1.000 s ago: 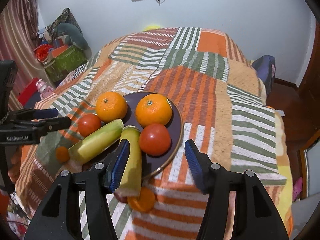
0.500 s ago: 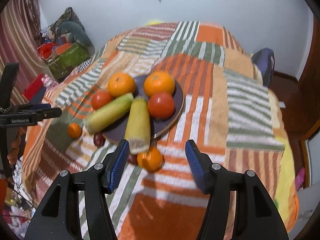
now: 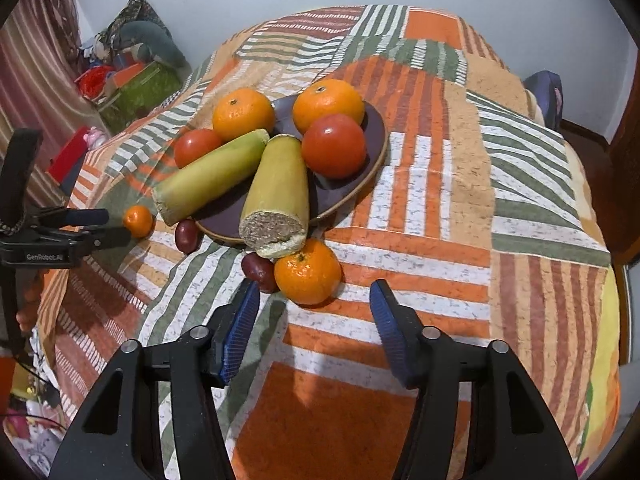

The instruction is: Organize fruits

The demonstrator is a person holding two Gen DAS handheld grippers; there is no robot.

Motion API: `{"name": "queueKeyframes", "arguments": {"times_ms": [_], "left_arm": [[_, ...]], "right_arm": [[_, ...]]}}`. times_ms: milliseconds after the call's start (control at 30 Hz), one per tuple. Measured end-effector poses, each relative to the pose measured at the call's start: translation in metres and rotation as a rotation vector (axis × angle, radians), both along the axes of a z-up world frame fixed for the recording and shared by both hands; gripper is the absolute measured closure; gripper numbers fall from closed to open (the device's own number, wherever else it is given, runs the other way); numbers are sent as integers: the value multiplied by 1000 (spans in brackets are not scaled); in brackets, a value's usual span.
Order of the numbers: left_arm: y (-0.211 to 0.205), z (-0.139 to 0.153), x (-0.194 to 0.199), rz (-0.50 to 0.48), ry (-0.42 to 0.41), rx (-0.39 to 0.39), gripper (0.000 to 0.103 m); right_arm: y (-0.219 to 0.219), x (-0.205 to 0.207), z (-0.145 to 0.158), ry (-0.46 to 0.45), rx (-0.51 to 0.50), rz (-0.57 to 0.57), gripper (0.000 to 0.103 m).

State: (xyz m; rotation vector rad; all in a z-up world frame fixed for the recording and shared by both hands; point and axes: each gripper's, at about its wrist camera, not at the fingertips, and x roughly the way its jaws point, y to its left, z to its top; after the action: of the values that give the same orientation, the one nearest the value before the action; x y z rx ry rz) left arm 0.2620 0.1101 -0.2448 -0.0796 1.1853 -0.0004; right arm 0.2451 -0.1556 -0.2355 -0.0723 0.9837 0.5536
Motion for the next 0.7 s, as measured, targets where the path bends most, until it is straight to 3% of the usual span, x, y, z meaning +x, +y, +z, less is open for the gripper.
{"name": "queueKeyframes", "arguments": {"times_ms": [167,400,500,533,700], "left_arm": [[-3,-8,8,-15,9,-8,40],[2,-17,14,-11,16,-61,51],[3,-18,15,-3,7,-52,59],[3,-17,16,-5,6,-54,67],[0,-15,13,-12,7,-60,68]], "right_arm": [[4,6,-6,17,4,5,65],[6,11,-10,26,17,15,65],[5,14,-11,39,30,12,65],[4,14,-12,41,34,11,65],[3,9,-10,28,19,4,68]]}}
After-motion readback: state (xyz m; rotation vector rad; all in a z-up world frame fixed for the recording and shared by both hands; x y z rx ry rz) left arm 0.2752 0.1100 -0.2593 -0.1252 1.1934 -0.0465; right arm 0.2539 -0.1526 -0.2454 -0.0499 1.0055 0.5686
